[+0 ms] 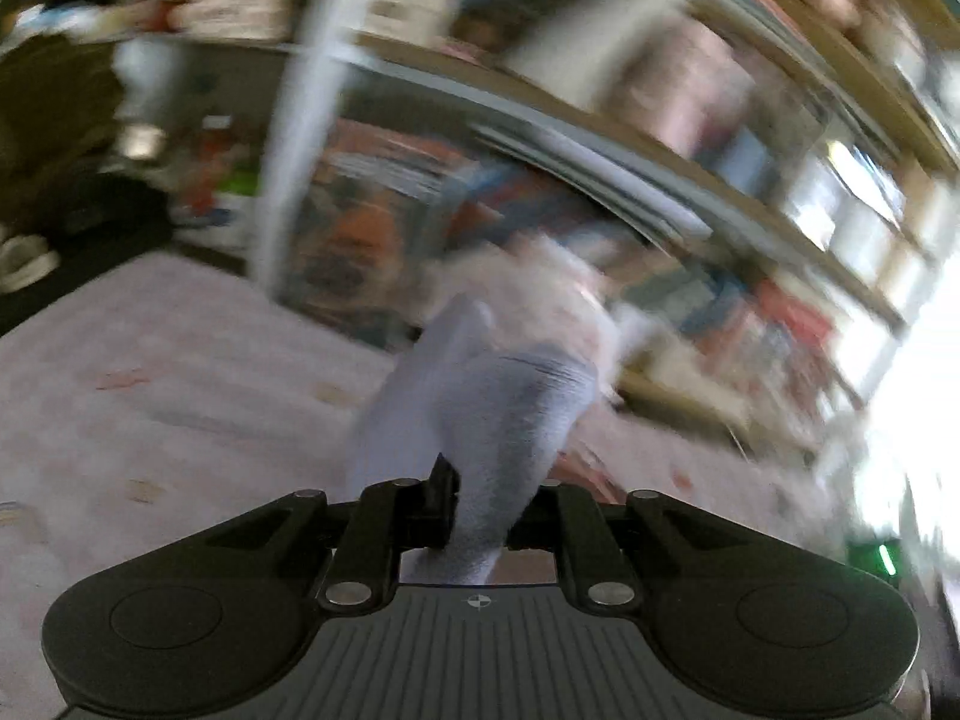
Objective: Fold clothes
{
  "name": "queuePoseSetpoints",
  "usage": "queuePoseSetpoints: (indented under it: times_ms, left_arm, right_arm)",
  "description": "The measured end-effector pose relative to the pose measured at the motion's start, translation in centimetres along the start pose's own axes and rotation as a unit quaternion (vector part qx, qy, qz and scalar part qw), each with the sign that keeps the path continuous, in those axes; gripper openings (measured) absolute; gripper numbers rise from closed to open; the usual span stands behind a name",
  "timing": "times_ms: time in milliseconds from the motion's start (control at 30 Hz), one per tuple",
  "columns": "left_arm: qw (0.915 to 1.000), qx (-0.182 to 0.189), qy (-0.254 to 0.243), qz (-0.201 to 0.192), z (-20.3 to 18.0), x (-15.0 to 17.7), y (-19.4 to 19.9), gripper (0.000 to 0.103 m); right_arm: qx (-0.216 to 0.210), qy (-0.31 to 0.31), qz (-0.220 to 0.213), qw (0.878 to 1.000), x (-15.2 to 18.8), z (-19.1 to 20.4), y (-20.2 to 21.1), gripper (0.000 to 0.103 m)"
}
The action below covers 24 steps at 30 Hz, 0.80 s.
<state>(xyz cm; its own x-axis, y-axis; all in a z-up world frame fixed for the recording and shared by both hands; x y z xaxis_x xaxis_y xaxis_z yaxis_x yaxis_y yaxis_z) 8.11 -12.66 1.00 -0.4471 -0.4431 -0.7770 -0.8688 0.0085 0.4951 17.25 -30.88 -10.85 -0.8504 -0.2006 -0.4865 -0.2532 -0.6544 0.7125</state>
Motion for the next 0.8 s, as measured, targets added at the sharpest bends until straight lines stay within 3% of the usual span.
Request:
queuePoseSetpoints:
  times_ms: [67, 167, 300, 367, 467, 567, 700, 800]
  left_arm:
    - [0.9977, -0.001, -0.055, 0.041, -2.8, 2.7, -0.7, 0.017]
    - [0.9875, -0.026, -0.128, 0.088, -4.9, 7.3, -2.3, 0.020]
    - [0.9718, -0.054, -0.202, 0.108, -5.7, 10.8, -3.7, 0.034]
    - [0.9634, -0.057, -0.240, 0.106, -6.5, 11.6, -3.5, 0.046]
    - [0.9559, -0.051, -0.265, 0.115, -7.3, 11.6, -2.3, 0.049]
    - [0.9711, -0.019, -0.214, 0.104, -7.4, 9.6, -0.1, 0.051]
    - [0.9916, 0.028, -0.110, 0.063, -6.3, 5.8, 2.8, 0.052]
    - [0.9975, 0.018, -0.060, 0.031, -4.5, 3.6, 3.9, 0.052]
  right_arm:
    - [-0.008, 0.004, 0.003, 1.000, -0.1, -0.1, 0.0, 0.010]
    - [-0.022, 0.002, 0.007, 1.000, -0.1, -0.3, -0.1, 0.010]
    - [-0.040, -0.006, 0.015, 0.999, -0.1, -0.7, -0.1, 0.010]
    - [-0.040, -0.006, 0.017, 0.999, -0.2, -0.8, 0.0, 0.013]
    - [-0.032, -0.005, 0.010, 0.999, -0.6, -1.0, 0.7, 0.021]
    - [-0.037, -0.006, -0.017, 0.999, -1.4, -1.2, 2.7, 0.021]
    - [-0.069, -0.028, -0.027, 0.997, -2.5, -1.4, 4.0, 0.021]
    - [-0.082, -0.041, -0.025, 0.996, -3.1, -1.3, 3.9, 0.021]
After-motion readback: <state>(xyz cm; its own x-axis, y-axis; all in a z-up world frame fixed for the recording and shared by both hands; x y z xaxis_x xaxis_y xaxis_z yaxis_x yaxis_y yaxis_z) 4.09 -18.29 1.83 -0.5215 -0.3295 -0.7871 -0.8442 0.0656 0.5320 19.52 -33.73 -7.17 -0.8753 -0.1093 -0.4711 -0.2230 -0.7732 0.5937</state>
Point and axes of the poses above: each gripper's, at about its wrist camera, not at the fingertips, and y roughly against the way its jaws point, z to its left, x to its underside, the point moved 8 cm from there along -y, roughly the way its jaws point, and after that the axes turned 7 degrees about y, right-handed, at the moved point
